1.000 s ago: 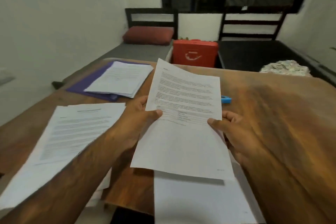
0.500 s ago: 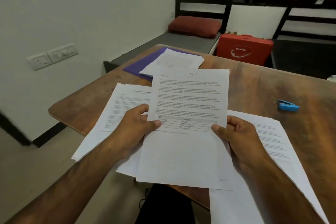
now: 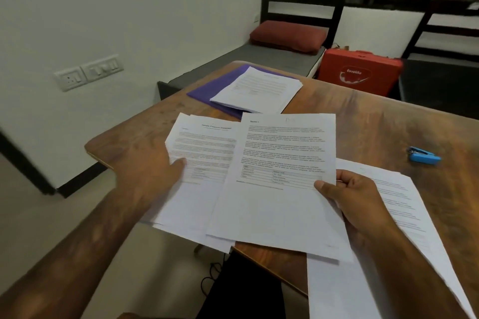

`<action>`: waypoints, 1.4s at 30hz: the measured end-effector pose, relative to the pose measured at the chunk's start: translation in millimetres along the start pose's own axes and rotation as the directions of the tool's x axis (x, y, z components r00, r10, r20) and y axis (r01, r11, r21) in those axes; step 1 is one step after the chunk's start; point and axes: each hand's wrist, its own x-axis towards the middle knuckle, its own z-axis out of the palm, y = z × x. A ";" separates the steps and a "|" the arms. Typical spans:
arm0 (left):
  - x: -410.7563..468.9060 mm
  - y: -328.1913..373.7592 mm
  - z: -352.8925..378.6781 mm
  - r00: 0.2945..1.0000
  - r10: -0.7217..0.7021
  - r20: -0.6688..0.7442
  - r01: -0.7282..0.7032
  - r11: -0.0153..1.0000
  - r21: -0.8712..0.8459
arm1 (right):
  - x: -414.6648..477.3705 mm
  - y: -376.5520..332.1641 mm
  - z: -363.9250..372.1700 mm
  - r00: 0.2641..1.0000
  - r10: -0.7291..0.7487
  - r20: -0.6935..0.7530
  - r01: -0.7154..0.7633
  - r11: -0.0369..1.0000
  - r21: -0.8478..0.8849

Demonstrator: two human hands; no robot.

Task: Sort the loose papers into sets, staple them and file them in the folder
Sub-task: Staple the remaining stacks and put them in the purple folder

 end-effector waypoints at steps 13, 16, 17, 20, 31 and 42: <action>2.4 -5.5 -17.3 0.945 -0.116 0.305 0.201 0.944 -0.263 | 4.8 4.9 5.3 0.998 -0.044 -0.047 0.037 0.989 -0.144; 7.2 -4.7 -18.8 0.932 -0.165 0.323 0.279 0.895 -0.348 | 8.1 7.7 5.1 0.996 -0.055 -0.067 0.043 0.985 -0.169; 9.5 -3.7 -18.8 0.927 -0.166 0.337 0.299 0.869 -0.395 | 8.6 8.2 5.4 0.996 -0.058 -0.069 0.046 0.985 -0.168; 10.0 2.2 -21.3 0.909 -0.152 0.389 0.338 0.813 -0.473 | 11.4 10.6 5.5 0.995 -0.067 -0.073 0.052 0.982 -0.180; 26.5 -60.5 -40.1 0.970 -0.025 0.243 0.208 0.610 -0.765 | 25.6 3.5 2.8 0.989 -0.121 -0.084 0.078 0.915 -0.396; 24.1 -88.6 -66.6 0.952 -0.035 0.305 0.294 0.389 -0.873 | 14.3 -11.4 46.2 0.997 -0.076 -0.008 0.070 0.954 -0.293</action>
